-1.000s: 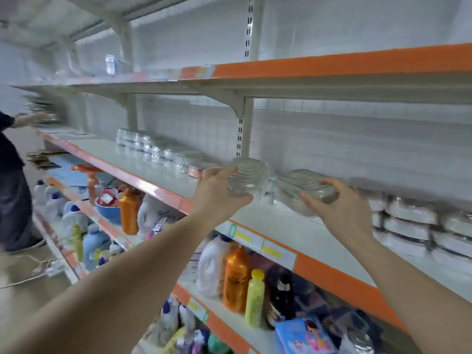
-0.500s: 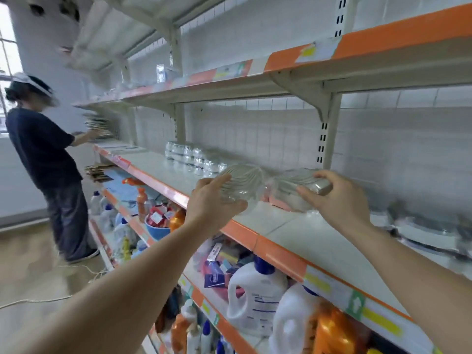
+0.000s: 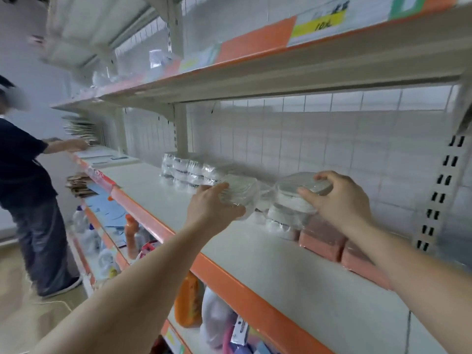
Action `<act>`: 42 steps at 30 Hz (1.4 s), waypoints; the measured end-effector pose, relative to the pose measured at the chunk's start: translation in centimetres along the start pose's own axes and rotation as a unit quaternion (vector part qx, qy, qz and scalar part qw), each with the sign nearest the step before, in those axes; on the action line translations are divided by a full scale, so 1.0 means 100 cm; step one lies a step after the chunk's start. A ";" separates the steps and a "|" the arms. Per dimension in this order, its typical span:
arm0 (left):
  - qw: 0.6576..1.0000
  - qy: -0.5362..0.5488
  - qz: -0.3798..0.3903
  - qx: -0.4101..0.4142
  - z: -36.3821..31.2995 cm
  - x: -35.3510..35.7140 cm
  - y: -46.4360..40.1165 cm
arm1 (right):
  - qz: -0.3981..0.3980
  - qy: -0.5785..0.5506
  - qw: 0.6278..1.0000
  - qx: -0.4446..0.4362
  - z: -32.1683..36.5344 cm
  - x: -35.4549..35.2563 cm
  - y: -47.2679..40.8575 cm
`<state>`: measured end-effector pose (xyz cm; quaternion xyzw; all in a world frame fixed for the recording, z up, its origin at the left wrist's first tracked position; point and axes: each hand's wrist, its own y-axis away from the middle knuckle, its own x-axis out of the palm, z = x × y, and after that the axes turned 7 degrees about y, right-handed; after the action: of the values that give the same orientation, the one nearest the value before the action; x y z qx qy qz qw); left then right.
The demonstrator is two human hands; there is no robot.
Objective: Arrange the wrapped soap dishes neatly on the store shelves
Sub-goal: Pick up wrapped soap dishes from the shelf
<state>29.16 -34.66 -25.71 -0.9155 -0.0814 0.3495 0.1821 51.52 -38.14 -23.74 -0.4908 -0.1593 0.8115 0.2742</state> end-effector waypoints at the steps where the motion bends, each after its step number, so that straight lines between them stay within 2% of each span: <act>1: 1.000 0.000 0.007 0.013 0.008 0.004 -0.018 | -0.010 0.009 1.000 0.008 0.004 0.010 -0.008; 7: 0.993 -0.005 0.055 0.100 0.052 0.018 -0.118 | -0.071 0.045 0.993 0.088 0.035 0.077 -0.050; 16: 0.978 -0.009 0.128 0.162 0.074 0.052 -0.215 | -0.153 0.077 0.960 0.224 0.073 0.135 -0.084; 20: 0.970 -0.098 0.110 0.194 0.087 0.066 -0.235 | -0.078 0.109 0.965 0.224 0.084 0.168 -0.091; 23: 0.947 -0.160 0.121 0.249 0.099 0.066 -0.249 | -0.030 0.181 0.963 0.195 0.089 0.174 -0.091; 25: 0.930 -0.176 0.144 0.289 0.102 0.063 -0.258 | 0.002 0.232 0.955 0.185 0.093 0.173 -0.092; 28: 0.922 -0.170 0.183 0.297 0.103 0.063 -0.269 | 0.038 0.274 0.947 0.163 0.098 0.181 -0.100; 33: 0.911 -0.208 0.139 0.328 0.112 0.070 -0.271 | 0.056 0.323 0.931 0.163 0.096 0.192 -0.113; 42: 0.902 -0.220 0.079 0.363 0.121 0.083 -0.269 | 0.054 0.327 0.931 0.155 0.092 0.193 -0.114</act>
<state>26.66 -4.26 -28.64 -0.6893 0.0855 0.5608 0.4507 39.59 -17.34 -27.17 -0.6883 0.0932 0.6342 0.3395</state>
